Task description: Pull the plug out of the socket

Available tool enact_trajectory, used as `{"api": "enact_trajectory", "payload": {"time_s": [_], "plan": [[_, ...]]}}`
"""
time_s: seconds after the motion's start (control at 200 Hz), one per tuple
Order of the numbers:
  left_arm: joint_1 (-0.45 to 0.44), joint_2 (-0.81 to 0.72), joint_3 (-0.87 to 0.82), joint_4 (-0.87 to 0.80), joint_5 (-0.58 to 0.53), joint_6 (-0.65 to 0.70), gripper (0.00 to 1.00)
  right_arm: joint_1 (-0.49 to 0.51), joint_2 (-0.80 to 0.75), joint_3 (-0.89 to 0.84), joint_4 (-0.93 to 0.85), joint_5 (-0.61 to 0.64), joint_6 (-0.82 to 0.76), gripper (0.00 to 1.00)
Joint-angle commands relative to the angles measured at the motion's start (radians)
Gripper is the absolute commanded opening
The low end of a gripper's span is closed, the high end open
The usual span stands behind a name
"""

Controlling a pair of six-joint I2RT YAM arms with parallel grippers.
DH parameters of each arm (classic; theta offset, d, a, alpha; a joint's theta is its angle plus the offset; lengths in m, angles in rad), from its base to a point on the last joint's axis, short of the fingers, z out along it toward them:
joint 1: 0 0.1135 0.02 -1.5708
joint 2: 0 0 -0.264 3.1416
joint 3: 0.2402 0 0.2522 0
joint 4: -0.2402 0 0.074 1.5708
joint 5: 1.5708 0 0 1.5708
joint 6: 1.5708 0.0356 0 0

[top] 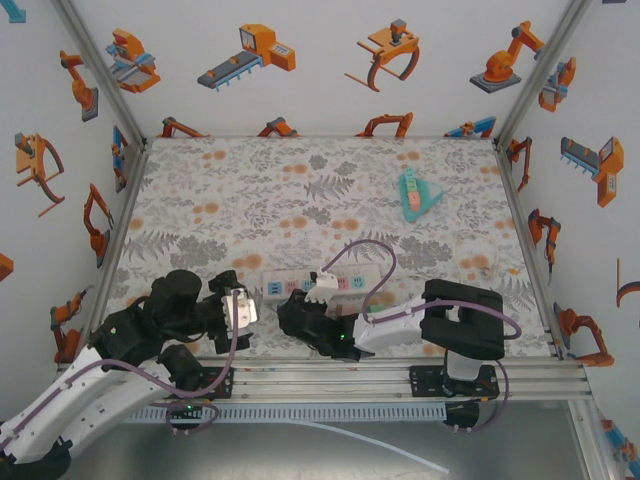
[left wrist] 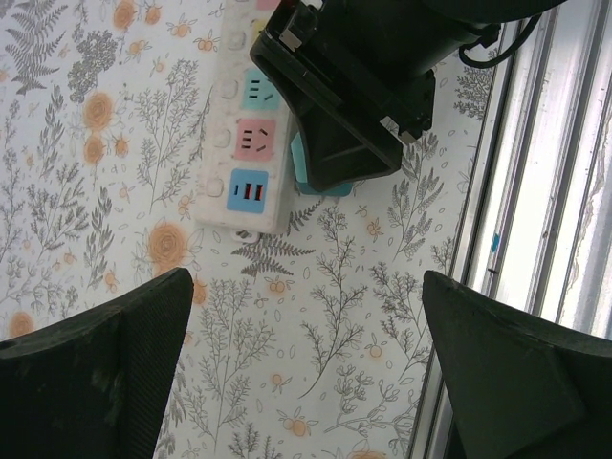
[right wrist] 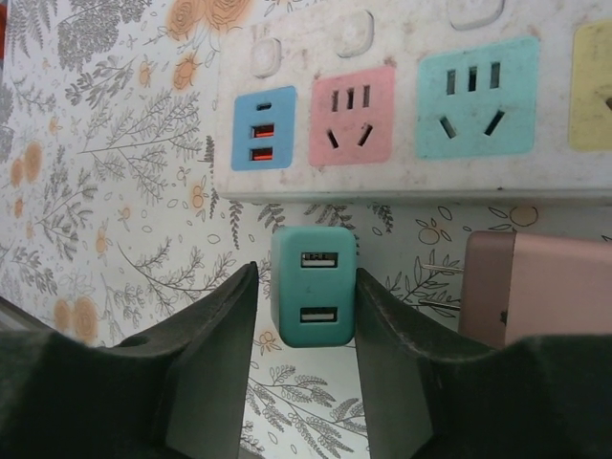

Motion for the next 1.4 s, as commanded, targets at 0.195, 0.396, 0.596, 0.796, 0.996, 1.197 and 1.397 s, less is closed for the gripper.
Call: {"api": "enact_trajectory", "payload": {"time_s": [0.195, 0.396, 0.596, 0.796, 0.996, 1.197, 1.397], "plan": [[0.002, -0.017, -0.020, 0.020, 0.012, 0.008, 0.97, 0.002, -0.098, -0.019, -0.137, 0.048, 0.022, 0.48], [0.005, -0.017, -0.020, 0.025, 0.013, 0.004, 0.97, 0.002, -0.181, -0.033, -0.188, 0.064, -0.015, 0.49], [0.010, -0.009, -0.020, 0.050, 0.021, -0.029, 0.97, -0.011, -0.280, -0.011, -0.255, 0.145, -0.233, 0.51], [0.023, -0.005, 0.001, 0.102, 0.044, -0.099, 0.97, -0.150, -0.361, 0.064, -0.282, 0.229, -0.643, 0.69], [0.051, -0.020, -0.027, 0.121, 0.053, -0.112, 0.97, -0.498, -0.317, 0.253, -0.462, 0.029, -0.714, 0.75], [0.079, -0.046, -0.057, 0.154, 0.086, -0.112, 0.97, -0.835, -0.182, 0.426, -0.590, -0.135, -0.619, 0.74], [0.122, -0.049, -0.066, 0.171, 0.136, -0.102, 0.97, -1.005, 0.074, 0.693, -0.726, -0.100, -0.670, 0.76]]}}
